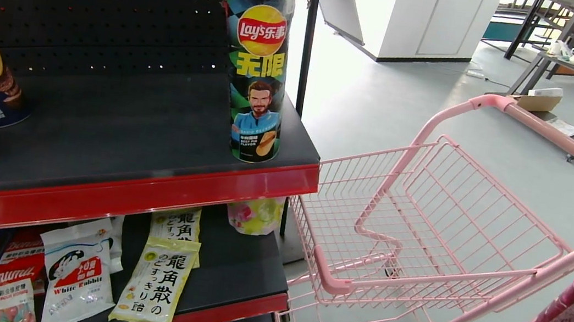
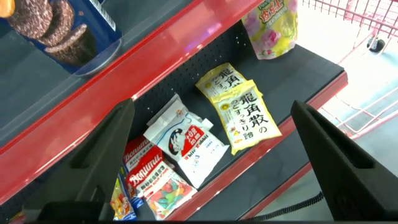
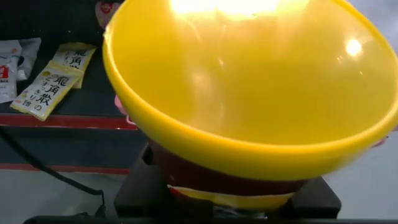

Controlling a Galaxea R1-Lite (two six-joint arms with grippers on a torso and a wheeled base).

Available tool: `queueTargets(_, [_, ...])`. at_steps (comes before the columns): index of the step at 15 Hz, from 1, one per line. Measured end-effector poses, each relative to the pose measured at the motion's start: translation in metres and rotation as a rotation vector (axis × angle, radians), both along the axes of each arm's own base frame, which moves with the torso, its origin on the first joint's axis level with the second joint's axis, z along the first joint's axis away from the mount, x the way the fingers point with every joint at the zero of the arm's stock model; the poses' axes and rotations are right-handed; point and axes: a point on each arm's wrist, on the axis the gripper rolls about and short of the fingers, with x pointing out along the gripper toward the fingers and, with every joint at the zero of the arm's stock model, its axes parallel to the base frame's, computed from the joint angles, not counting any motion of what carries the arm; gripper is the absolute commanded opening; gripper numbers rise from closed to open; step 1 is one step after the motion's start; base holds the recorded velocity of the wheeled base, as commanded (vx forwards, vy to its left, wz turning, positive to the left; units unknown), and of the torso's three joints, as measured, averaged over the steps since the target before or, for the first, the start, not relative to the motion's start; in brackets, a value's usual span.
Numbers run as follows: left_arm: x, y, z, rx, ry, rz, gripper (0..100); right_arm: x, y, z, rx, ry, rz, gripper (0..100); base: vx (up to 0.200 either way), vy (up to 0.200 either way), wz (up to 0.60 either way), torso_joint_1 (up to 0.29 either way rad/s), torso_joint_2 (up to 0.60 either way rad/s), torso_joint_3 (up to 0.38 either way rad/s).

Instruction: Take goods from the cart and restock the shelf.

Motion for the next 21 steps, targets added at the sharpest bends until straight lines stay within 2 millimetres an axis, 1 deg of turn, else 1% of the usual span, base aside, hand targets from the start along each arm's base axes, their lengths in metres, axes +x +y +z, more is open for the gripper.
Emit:
queueTargets(2, [0.0,0.0,0.001,0.002,0.002,0.0,100,-0.004,-0.001,0.0,-0.015,-0.019,0.005,0,0.0,0.0,0.0,0.0,0.0,0.0])
queueTargets(11, [0.0,0.0,0.0,0.003,-0.001,0.001,100,-0.007,-0.003,-0.003,-0.018,-0.024,-0.002,0,-0.2,0.0,0.0,0.001,0.0,0.002])
queueTargets(13, [0.0,0.0,0.0,0.003,-0.002,0.0,100,-0.008,-0.003,-0.005,-0.025,-0.021,-0.003,0,0.0,0.0,0.0,0.0,0.0,0.0])
queueTargets(19, [-0.001,0.0,0.002,0.0,-0.01,0.0,100,-0.01,-0.005,-0.011,-0.044,-0.015,-0.011,0,0.0,0.0,0.6,0.002,0.0,0.005])
queueTargets(21, [-0.002,0.001,0.001,0.008,-0.015,-0.002,100,-0.01,-0.005,-0.012,-0.046,-0.011,-0.008,0,0.0,0.0,0.0,0.0,0.0,0.0])
